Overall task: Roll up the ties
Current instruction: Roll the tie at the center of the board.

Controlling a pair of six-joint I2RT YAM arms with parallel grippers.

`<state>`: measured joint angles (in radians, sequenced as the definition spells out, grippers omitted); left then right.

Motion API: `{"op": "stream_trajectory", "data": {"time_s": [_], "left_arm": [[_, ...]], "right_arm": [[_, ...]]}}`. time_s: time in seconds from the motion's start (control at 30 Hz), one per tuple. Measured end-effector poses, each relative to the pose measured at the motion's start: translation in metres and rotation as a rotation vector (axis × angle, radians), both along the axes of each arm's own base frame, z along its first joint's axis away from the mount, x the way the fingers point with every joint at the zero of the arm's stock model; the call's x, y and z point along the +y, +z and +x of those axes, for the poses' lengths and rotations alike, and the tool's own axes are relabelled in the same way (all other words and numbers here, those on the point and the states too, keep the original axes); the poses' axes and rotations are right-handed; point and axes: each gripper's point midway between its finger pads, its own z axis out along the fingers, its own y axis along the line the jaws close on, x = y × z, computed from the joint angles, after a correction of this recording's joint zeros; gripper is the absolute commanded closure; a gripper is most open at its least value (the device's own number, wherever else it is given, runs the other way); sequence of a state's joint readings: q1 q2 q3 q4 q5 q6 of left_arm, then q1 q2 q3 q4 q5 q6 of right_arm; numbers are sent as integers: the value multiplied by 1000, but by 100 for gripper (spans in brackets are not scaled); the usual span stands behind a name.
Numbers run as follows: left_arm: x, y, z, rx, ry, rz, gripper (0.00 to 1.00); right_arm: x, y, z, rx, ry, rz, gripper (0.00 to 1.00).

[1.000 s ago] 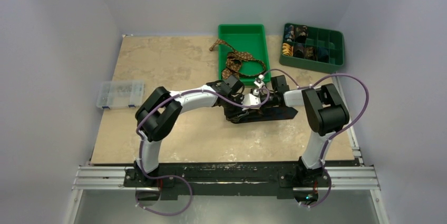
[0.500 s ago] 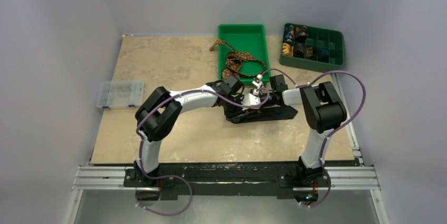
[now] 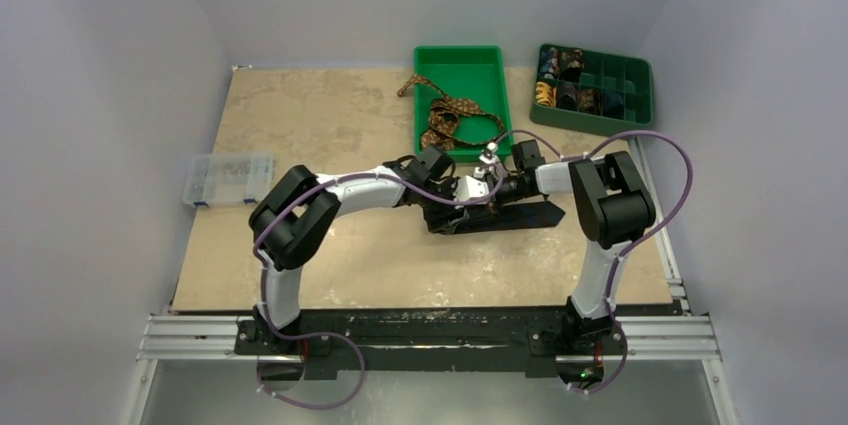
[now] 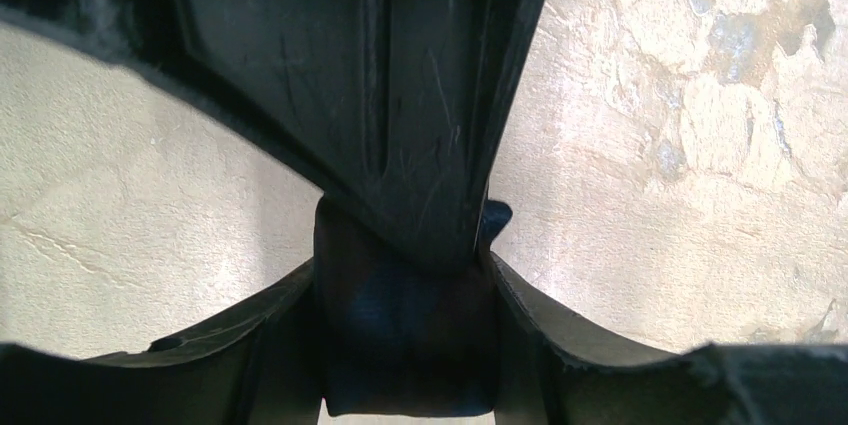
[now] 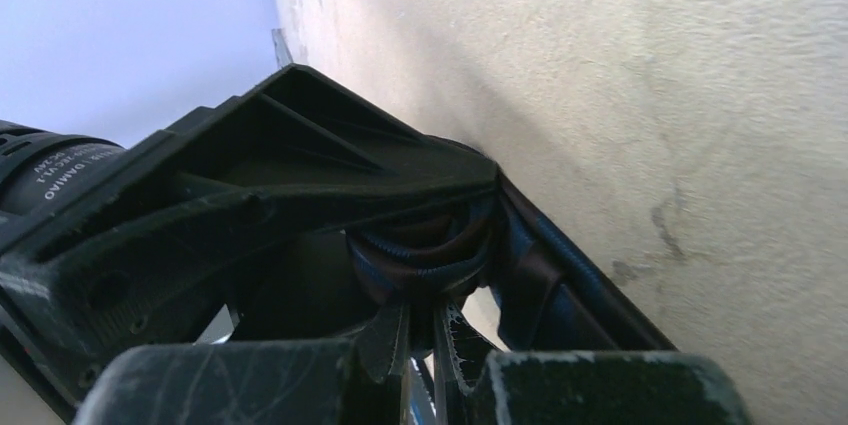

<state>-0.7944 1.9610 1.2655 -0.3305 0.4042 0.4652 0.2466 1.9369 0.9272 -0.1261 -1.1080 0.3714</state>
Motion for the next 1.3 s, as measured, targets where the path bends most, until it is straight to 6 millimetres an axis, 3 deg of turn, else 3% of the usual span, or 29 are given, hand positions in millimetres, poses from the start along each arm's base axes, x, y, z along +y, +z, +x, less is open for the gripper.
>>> {"op": "stream_trajectory", "data": {"time_s": [0.53, 1.03, 1.13, 1.3], "left_arm": [[-21, 1, 4, -47, -24, -223, 43], [-28, 2, 3, -151, -47, -366, 44], [-29, 3, 2, -163, -57, -384, 49], [-30, 3, 1, -171, -76, -396, 69]], "right_arm": [[-18, -17, 3, 10, -21, -154, 100], [-33, -26, 5, 24, -13, -326, 100], [-33, -26, 4, 18, 3, -345, 100], [-32, -27, 3, 5, 43, -372, 100]]}}
